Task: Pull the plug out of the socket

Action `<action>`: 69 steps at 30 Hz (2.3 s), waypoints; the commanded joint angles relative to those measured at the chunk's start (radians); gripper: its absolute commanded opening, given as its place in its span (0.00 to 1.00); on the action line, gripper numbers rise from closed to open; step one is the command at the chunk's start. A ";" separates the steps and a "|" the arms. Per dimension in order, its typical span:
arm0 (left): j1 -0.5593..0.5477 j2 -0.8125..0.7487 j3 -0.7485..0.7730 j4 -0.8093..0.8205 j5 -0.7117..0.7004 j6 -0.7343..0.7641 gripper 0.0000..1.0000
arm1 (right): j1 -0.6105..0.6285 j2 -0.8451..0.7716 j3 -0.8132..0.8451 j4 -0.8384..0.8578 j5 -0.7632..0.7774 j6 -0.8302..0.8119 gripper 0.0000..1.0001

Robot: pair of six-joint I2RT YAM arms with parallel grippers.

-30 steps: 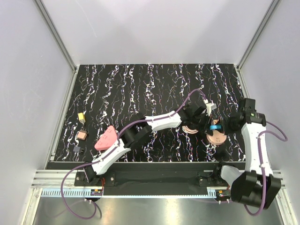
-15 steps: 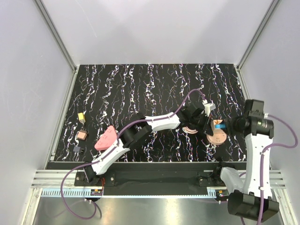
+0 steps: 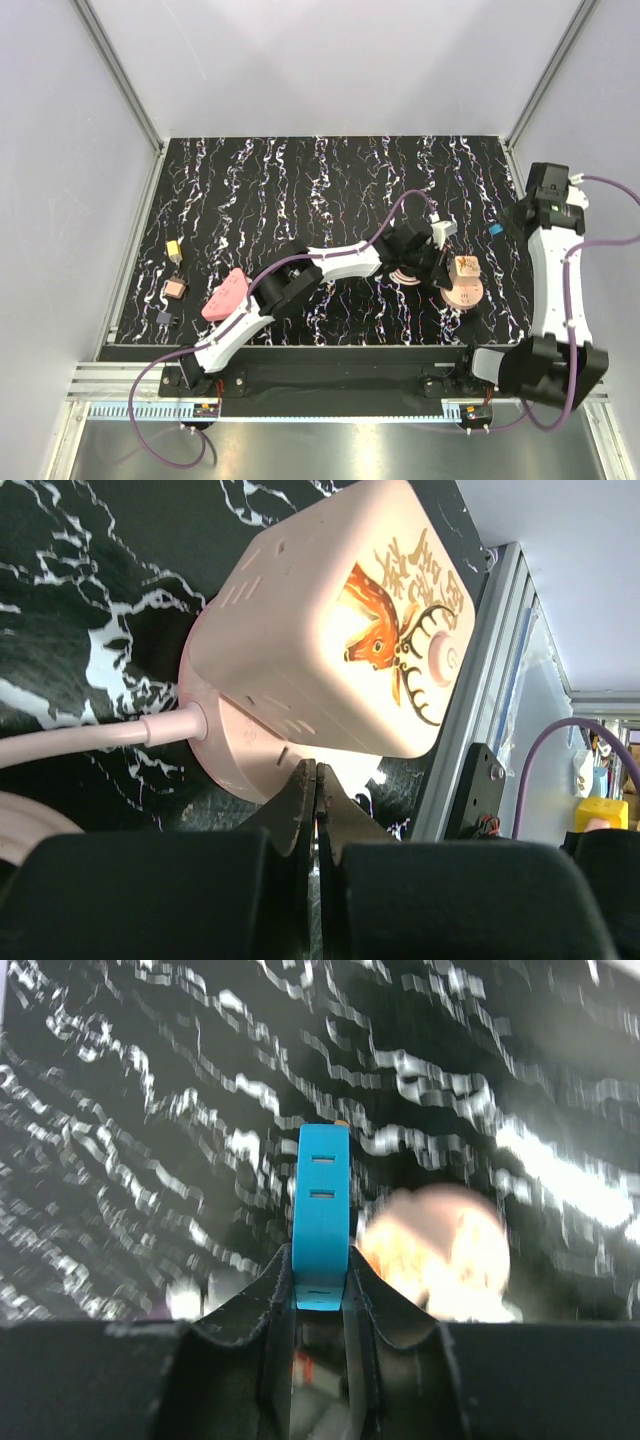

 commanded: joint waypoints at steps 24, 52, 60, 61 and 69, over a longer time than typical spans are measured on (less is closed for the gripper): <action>-0.011 -0.062 -0.181 -0.045 -0.044 0.046 0.08 | 0.071 0.769 0.251 0.273 0.517 -0.287 0.00; -0.007 -0.048 -0.179 -0.022 -0.015 0.030 0.13 | 0.158 0.802 0.573 0.083 0.301 -0.359 0.85; -0.003 -0.070 -0.210 -0.016 -0.015 0.040 0.13 | 0.156 0.552 0.359 0.052 0.203 -0.316 1.00; -0.003 -0.070 -0.210 -0.016 -0.016 0.040 0.13 | 0.158 0.507 0.302 0.052 0.171 -0.322 1.00; -0.002 -0.061 -0.192 -0.031 -0.010 0.035 0.14 | 0.156 0.268 0.147 -0.009 0.124 -0.342 1.00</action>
